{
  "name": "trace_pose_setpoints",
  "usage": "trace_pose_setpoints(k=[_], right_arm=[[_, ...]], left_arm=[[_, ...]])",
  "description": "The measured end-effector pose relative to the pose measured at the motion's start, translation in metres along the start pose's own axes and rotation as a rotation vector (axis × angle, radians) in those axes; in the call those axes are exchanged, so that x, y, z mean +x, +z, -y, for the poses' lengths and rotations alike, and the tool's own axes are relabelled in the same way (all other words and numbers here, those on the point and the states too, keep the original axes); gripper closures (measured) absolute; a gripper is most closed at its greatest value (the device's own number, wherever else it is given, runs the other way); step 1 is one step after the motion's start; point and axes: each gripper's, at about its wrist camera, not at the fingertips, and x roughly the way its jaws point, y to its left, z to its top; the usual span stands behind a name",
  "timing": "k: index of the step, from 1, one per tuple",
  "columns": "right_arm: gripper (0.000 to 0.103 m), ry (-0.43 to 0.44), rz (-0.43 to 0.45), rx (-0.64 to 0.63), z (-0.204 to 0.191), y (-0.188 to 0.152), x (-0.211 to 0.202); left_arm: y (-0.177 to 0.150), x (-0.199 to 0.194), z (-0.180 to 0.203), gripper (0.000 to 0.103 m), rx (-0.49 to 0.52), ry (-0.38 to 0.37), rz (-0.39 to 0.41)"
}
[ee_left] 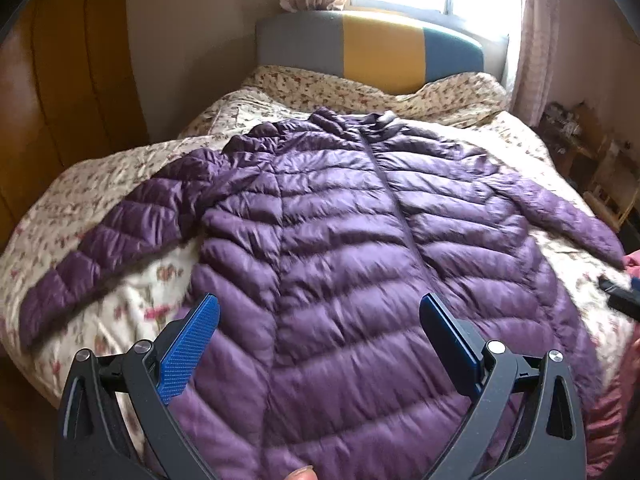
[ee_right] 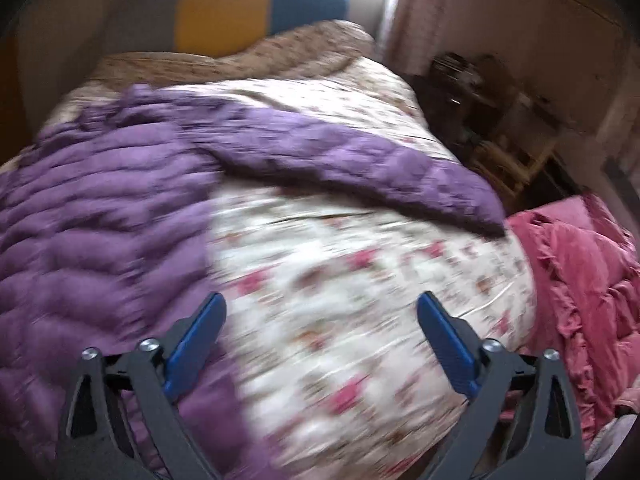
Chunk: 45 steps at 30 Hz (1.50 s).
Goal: Fold large clothes
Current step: 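Grasp the purple jacket's sleeve cuff with the right gripper, then carry the sleeve across the jacket body with the right gripper and release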
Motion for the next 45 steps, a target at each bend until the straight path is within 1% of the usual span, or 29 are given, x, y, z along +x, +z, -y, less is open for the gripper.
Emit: trace_pose_setpoints(k=[2, 4, 7, 10, 12, 14, 16, 18, 21, 24, 26, 27, 28, 29, 30, 31, 33, 35, 39, 43, 45], right_arm=[[0.015, -0.053, -0.029, 0.054, 0.03, 0.018, 0.026], [0.021, -0.109, -0.051, 0.124, 0.065, 0.036, 0.05], [0.025, -0.166, -0.083, 0.231, 0.113, 0.058, 0.077], [0.028, -0.229, -0.115, 0.317, 0.151, 0.075, 0.099], [0.028, -0.262, -0.138, 0.368, 0.171, 0.082, 0.11], [0.028, -0.275, -0.167, 0.409, 0.187, 0.087, 0.125], [0.028, -0.291, -0.201, 0.424, 0.198, 0.092, 0.143], [0.028, -0.279, -0.24, 0.417, 0.2, 0.093, 0.157], [0.023, -0.263, -0.288, 0.395, 0.194, 0.089, 0.173], [0.022, -0.27, -0.277, 0.388, 0.189, 0.087, 0.178], [0.026, -0.27, -0.259, 0.364, 0.184, 0.087, 0.178], [0.04, -0.241, -0.249, 0.359, 0.182, 0.087, 0.179], [0.052, -0.224, -0.241, 0.351, 0.182, 0.087, 0.18], [0.056, -0.224, -0.236, 0.329, 0.178, 0.089, 0.181], [0.072, -0.212, -0.231, 0.308, 0.172, 0.091, 0.182], [0.083, -0.21, -0.232, 0.295, 0.167, 0.093, 0.183], [0.091, -0.24, -0.224, 0.238, 0.153, 0.098, 0.182], [0.093, -0.262, -0.194, 0.181, 0.138, 0.104, 0.177], [0.095, -0.309, -0.08, 0.037, 0.1, 0.12, 0.155], [0.096, -0.3, 0.035, -0.088, 0.05, 0.137, 0.127], [0.096, -0.277, 0.099, -0.151, 0.016, 0.144, 0.111]], left_arm=[[0.012, 0.016, -0.002, 0.004, 0.005, 0.004, -0.003], [0.021, 0.031, -0.005, 0.004, -0.005, -0.002, -0.011], [0.034, 0.05, -0.008, 0.004, -0.012, 0.0, -0.013], [0.047, 0.068, -0.01, 0.004, -0.017, 0.003, -0.011], [0.055, 0.079, -0.012, 0.004, -0.027, -0.009, -0.016], [0.061, 0.088, -0.011, 0.004, -0.028, 0.008, -0.018], [0.067, 0.1, -0.014, 0.003, -0.039, 0.011, -0.025], [0.073, 0.112, -0.016, 0.003, -0.043, 0.02, -0.033], [0.081, 0.128, -0.019, 0.003, -0.049, 0.026, -0.039], [0.086, 0.143, -0.021, 0.003, -0.052, 0.015, -0.056], [0.089, 0.151, -0.022, 0.003, -0.05, 0.003, -0.071], [0.091, 0.156, -0.021, 0.003, -0.043, 0.01, -0.074], [0.093, 0.16, -0.021, 0.003, -0.034, 0.017, -0.075], [0.094, 0.162, -0.02, 0.003, -0.027, 0.021, -0.074], [0.095, 0.166, -0.02, 0.003, -0.015, 0.028, -0.076], [0.095, 0.168, -0.02, 0.003, -0.01, 0.034, -0.078], [0.097, 0.174, -0.021, 0.003, -0.005, 0.037, -0.09], [0.097, 0.175, -0.023, 0.003, -0.006, 0.045, -0.093], [0.097, 0.176, -0.03, 0.003, -0.013, 0.046, -0.09], [0.096, 0.175, -0.036, 0.003, -0.026, 0.039, -0.097], [0.095, 0.172, -0.041, 0.003, -0.03, 0.038, -0.088]])
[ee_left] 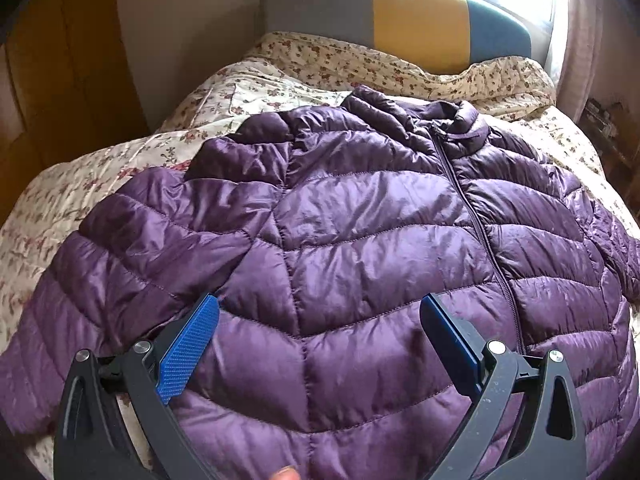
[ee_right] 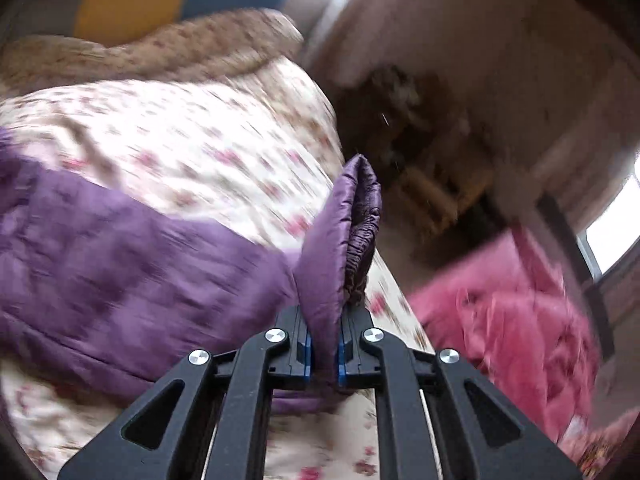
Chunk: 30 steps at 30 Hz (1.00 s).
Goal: Fold large clothes
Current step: 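Carry the sleeve across the jacket body with the right gripper and release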
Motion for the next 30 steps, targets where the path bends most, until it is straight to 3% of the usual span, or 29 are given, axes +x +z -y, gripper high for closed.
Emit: trace_pose_setpoints(k=[5, 13, 22, 30], right_arm=[[0.096, 0.078, 0.124, -0.098, -0.064, 0.024, -0.048], [0.096, 0.221, 0.234, -0.207, -0.158, 0.033, -0.107], [0.096, 0.34, 0.27, -0.297, -0.238, 0.039, -0.141], [0.096, 0.46, 0.293, -0.395, -0.298, 0.025, -0.168]], left_arm=[[-0.002, -0.005, -0.01, 0.003, -0.009, -0.011, 0.012], [-0.006, -0.012, -0.03, 0.003, -0.04, -0.031, 0.033], [-0.012, -0.019, -0.041, 0.003, -0.076, -0.042, 0.059], [-0.015, -0.027, -0.063, 0.003, -0.116, -0.048, 0.07]])
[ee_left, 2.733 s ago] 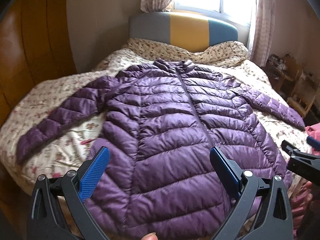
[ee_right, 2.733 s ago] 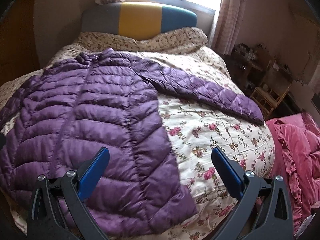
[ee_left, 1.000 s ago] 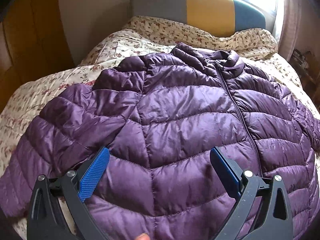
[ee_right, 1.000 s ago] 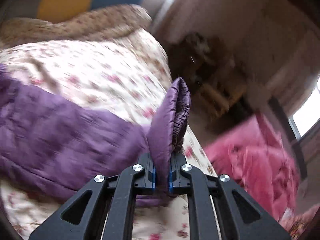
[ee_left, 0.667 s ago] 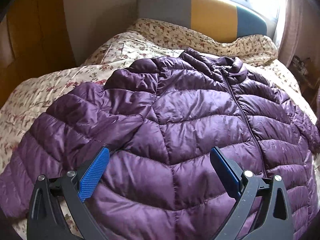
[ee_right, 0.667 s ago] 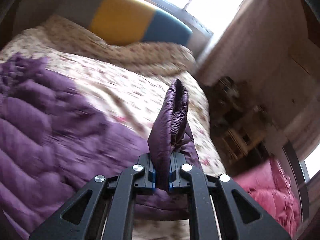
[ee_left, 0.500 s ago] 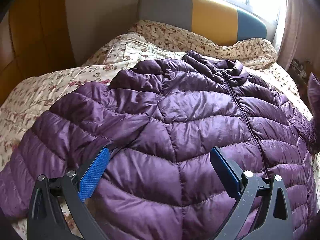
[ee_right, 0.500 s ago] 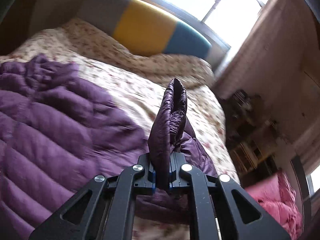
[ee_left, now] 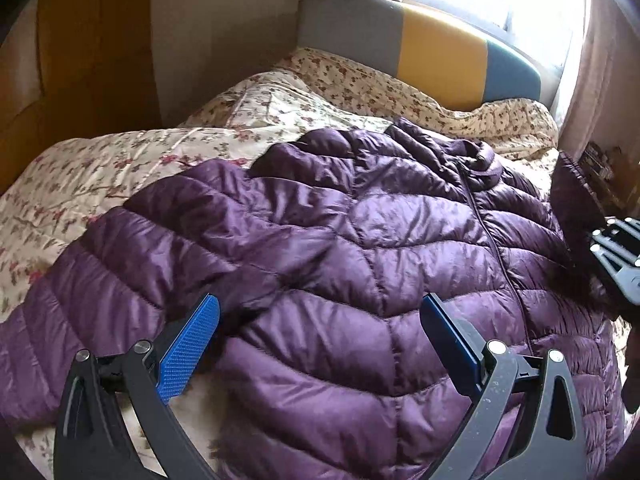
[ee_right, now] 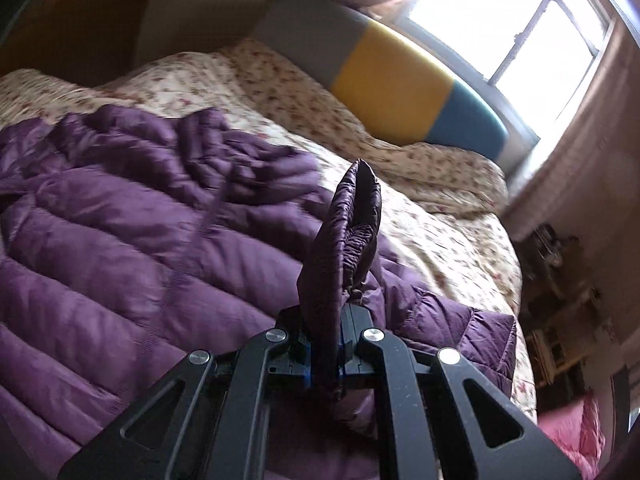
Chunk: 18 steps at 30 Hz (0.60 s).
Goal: Fold large clothes
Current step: 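Carry the sleeve across the jacket body with the right gripper and release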
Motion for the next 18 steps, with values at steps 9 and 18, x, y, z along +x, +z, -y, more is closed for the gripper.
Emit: trace_pose_setpoints(k=[9, 18], right_arm=[[0.096, 0.149, 0.003, -0.108, -0.073, 0.002, -0.002], [0.08, 0.139, -0.009, -0.184, -0.103, -0.018, -0.007]], left_arm=[[0.001, -0.001, -0.032, 0.003, -0.066, 0.014, -0.015], [0.002, 0.002, -0.035, 0.003, -0.074, -0.01, -0.04]])
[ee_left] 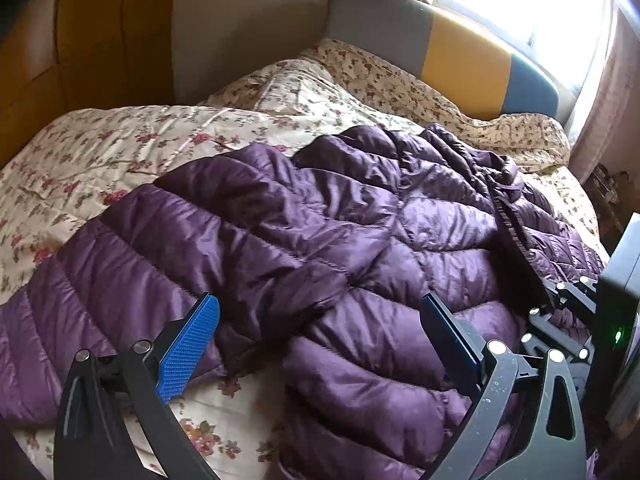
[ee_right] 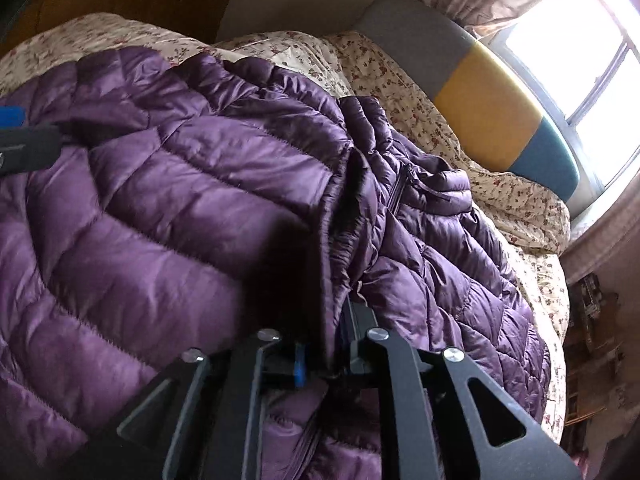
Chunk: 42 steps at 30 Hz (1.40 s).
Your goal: Fold large clothes
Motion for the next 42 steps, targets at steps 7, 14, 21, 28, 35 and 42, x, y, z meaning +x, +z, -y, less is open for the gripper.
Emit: trace_pose_setpoints(k=[7, 14, 21, 28, 35, 42], right_arm=[[0.041, -0.079, 0.044, -0.041, 0.019, -0.017, -0.037], [0.028, -0.149, -0.005, 0.045, 0.079, -0.059, -0.062], [0.029, -0.188, -0.102, 0.294, 0.164, -0.108, -0.052], [0.029, -0.172, -0.115, 0.528, 0.226, -0.12, -0.033], [0.029, -0.09, -0.12, 0.598, 0.23, -0.106, 0.001], [0.028, -0.051, -0.147, 0.588, 0.201, -0.086, 0.037]], left_arm=[[0.008, -0.008, 0.026, 0.003, 0.027, -0.088, 0.013], [0.024, 0.001, 0.074, 0.003, 0.077, -0.213, -0.013], [0.025, 0.035, 0.118, 0.005, 0.087, -0.274, -0.095], [0.02, 0.07, 0.131, 0.09, 0.033, -0.309, -0.198], [0.018, 0.058, 0.111, 0.098, 0.001, -0.303, -0.148], [0.016, 0.049, 0.086, 0.098, 0.009, -0.232, -0.118]])
